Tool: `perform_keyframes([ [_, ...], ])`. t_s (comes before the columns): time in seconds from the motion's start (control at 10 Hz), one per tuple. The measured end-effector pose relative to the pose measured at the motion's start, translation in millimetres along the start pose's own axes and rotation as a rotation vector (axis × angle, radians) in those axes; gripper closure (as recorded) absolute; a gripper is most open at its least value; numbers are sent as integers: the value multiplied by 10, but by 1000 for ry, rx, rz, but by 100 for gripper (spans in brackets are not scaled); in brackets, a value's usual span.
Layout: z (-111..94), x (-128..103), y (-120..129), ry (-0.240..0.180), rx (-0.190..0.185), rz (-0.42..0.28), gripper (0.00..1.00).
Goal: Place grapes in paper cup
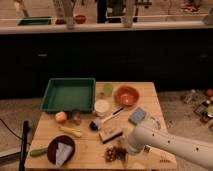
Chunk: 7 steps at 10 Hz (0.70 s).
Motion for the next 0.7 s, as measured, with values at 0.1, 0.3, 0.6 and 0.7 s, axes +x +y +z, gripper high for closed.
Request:
perform_keyframes([
  [0.1, 20, 26, -14, 2, -1, 0, 25],
  [0.3, 23, 84, -27, 6, 7, 4, 44],
  [0.6, 0, 130, -31, 11, 14, 1, 76],
  [0.7, -7, 132, -33, 11, 14, 1, 82],
])
